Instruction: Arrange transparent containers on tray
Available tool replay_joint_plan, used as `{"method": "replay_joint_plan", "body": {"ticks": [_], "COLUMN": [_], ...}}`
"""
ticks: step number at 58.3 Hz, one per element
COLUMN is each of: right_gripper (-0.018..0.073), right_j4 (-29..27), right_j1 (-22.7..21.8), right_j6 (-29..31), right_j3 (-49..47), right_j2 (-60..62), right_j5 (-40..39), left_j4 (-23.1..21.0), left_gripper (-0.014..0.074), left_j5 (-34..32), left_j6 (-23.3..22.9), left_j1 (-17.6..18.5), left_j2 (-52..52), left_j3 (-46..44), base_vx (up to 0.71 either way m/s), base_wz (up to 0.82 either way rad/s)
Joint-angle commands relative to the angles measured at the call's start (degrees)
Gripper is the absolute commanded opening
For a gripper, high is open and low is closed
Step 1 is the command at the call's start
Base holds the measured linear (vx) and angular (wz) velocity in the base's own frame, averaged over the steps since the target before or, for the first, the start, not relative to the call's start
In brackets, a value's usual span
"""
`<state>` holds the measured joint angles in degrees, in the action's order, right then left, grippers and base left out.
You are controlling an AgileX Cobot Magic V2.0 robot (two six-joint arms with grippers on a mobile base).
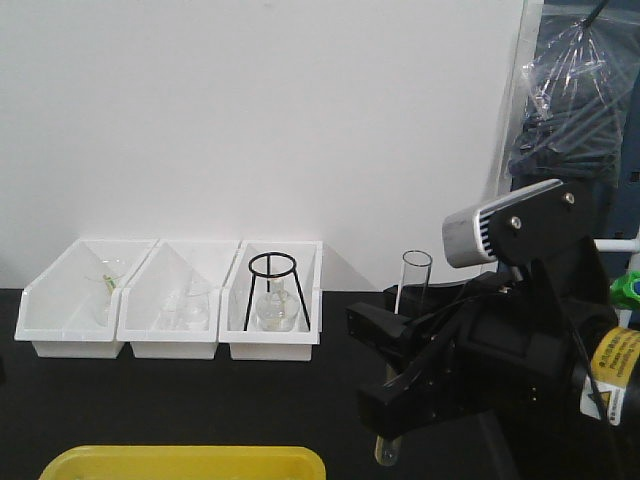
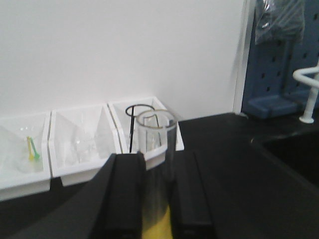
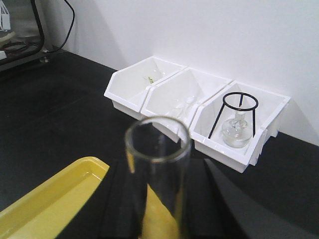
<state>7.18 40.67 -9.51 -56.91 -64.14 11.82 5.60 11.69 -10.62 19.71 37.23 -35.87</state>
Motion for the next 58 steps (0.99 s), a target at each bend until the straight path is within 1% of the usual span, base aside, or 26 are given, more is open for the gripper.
{"method": "replay_joint_plan", "body": {"ticks": [1,5,9,12,19,23,30,35,38,42,47,58], "right_gripper": [0.0009,0.0009,0.0009,0.0009,0.0009,0.0009,0.0009,0.0009,0.0009,0.0009,0.0009,0.001], "right_j4": [-1.54,-3.56,-5.92,-7.58,-12.42,-14.7,-15.97,-17.77,-18.64,-19.42,-20.8,-21.11], "right_j1": [-0.09,-0.09,-0.09,-0.09,-0.09,-0.09,-0.09,-0.09,-0.09,-0.09,-0.09,-0.09], "right_j6": [-1.94,-4.28,-5.71,-7.05,-7.21,-6.96,-6.96,-6.96,-6.96,-6.96,-6.96,-6.96], "right_j3": [-2.12,-2.41,-3.63,-5.01,-9.35,-11.85,-14.15,-14.48,-14.48,-14.48,-14.48,-14.48], "right_j2": [-0.59,-3.2,-6.88,-9.41,-16.27,-20.25,-25.74,-28.99,-30.5,-32.48,-34.55,-37.7], "right_j5": [-5.12,-5.09,-4.76,-3.85,-1.43,0.41,1.7,1.41,1.41,1.4,0.9,0.84], "left_j4": [-0.12,0.54,2.11,3.53,6.97,8.67,11.09,13.69,14.51,14.45,14.53,14.89], "left_gripper": [0.005,0.0052,0.0053,0.0055,0.0057,0.0057,0.0059,0.0059,0.0059,0.0059,0.0059,0.0059], "left_j5": [2.14,3.82,4.13,5.56,11.74,13.11,12.28,12.83,13.07,12.38,9.61,8.38], "left_j6": [-0.88,-2.39,-3.9,-4.85,-6.77,-8.91,-11.99,-13.29,-14.2,-16.0,-17.92,-18.3], "left_j1": [0.14,0.14,0.14,0.14,0.14,0.14,0.14,0.1,-0.07,-0.78,-2.09,-4.54], "left_j2": [1.63,4.22,7.71,10.63,19.43,24.18,30.32,34.68,37.23,39.93,43.26,48.28], "left_j3": [-2.25,-2.31,-2.99,-4.35,-8.45,-10.4,-11.24,-11.24,-11.24,-11.24,-11.24,-11.24], "base_vx": [0.0,0.0,0.0,0.0,0.0,0.0,0.0,0.0,0.0,0.0,0.0,0.0], "base_wz": [0.0,0.0,0.0,0.0,0.0,0.0,0.0,0.0,0.0,0.0,0.0,0.0]}}
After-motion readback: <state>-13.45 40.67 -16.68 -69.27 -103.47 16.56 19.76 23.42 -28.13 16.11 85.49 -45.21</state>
